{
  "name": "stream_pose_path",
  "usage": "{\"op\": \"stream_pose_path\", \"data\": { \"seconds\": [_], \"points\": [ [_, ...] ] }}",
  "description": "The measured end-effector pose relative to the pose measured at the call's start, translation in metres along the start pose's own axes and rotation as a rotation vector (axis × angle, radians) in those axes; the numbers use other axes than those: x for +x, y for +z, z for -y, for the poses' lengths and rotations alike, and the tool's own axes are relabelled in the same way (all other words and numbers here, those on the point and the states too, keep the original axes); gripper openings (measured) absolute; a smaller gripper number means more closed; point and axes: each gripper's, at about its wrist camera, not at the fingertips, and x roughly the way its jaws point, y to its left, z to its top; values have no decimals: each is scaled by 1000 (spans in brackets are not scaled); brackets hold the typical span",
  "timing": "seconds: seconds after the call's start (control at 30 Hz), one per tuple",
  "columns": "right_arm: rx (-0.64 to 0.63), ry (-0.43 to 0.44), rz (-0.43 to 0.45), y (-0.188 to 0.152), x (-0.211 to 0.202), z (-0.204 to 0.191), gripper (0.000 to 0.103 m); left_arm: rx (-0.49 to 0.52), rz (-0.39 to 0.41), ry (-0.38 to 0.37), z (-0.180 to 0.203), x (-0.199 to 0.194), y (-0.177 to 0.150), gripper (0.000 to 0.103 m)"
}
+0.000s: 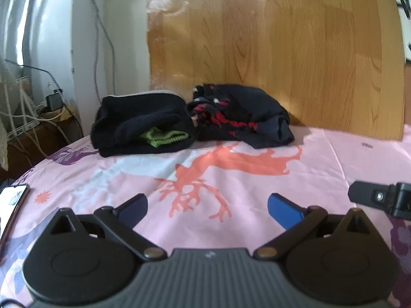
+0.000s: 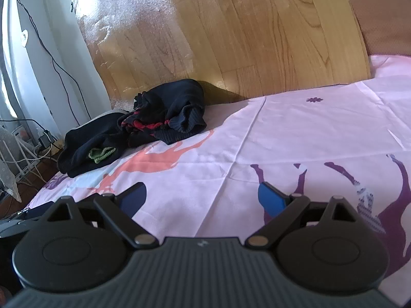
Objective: Fold small clothes
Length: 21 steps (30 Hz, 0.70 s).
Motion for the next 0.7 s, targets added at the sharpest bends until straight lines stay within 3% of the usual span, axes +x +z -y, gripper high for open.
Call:
{"op": "stream_pose_path", "data": {
  "seconds": [0.2, 0.3, 0.7],
  "points": [
    [30, -57, 104, -1, -13, 5, 96, 26, 36, 14, 20, 15, 10, 103],
    [28, -103, 148, 1, -17, 7, 96, 27, 16, 3, 24, 25, 15, 103],
    [29, -90, 114, 3, -11, 9, 96, -18, 17, 7, 17, 24, 14, 103]
  ]
}}
